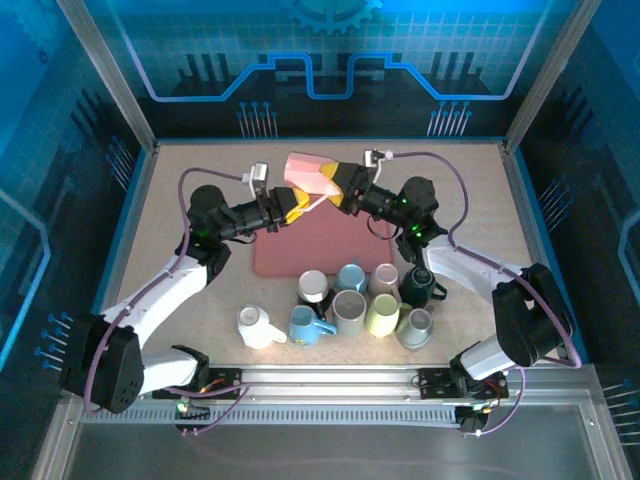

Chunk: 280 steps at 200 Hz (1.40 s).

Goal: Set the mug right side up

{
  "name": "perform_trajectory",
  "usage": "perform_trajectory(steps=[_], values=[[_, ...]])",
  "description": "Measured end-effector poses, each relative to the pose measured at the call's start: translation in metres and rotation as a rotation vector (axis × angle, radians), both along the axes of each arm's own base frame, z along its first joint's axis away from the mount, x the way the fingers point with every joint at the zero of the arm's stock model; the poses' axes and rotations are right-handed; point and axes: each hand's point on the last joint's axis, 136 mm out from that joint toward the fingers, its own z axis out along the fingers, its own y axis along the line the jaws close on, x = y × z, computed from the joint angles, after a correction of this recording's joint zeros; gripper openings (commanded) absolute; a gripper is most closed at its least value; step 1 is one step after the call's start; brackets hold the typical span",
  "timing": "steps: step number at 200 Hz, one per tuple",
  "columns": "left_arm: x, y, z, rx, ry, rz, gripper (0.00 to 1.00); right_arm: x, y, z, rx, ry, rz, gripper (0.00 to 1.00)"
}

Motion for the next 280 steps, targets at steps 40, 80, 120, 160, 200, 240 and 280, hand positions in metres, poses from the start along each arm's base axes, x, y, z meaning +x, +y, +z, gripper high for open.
perform_trajectory(steps=[40,80,120,160,200,240,280], values=[[-0.007,0.004,0.004,0.066,-0.027,0.011,0.00,-0.006,0.001,0.002,-0.003,-0.013,0.026,0.89],[-0.012,0.011,0.017,0.158,-0.083,0.043,0.00,-0.011,-0.016,0.010,-0.085,-0.066,-0.028,1.00],[-0.005,0.029,0.020,0.417,-0.150,0.168,0.00,-0.010,-0.043,0.019,-0.279,-0.132,-0.129,1.00],[0.017,0.052,-0.001,0.758,-0.150,0.274,0.00,-0.013,-0.070,0.023,-0.676,-0.257,-0.314,1.00],[0.046,0.073,-0.092,1.079,0.027,0.260,0.00,-0.041,-0.087,-0.005,-1.024,-0.389,-0.332,1.00],[0.058,0.092,-0.147,1.274,0.114,0.245,0.00,-0.049,-0.096,-0.041,-1.188,-0.446,-0.301,1.00],[0.071,0.103,-0.178,1.376,0.155,0.250,0.00,-0.057,-0.098,-0.054,-1.231,-0.439,-0.274,1.00]])
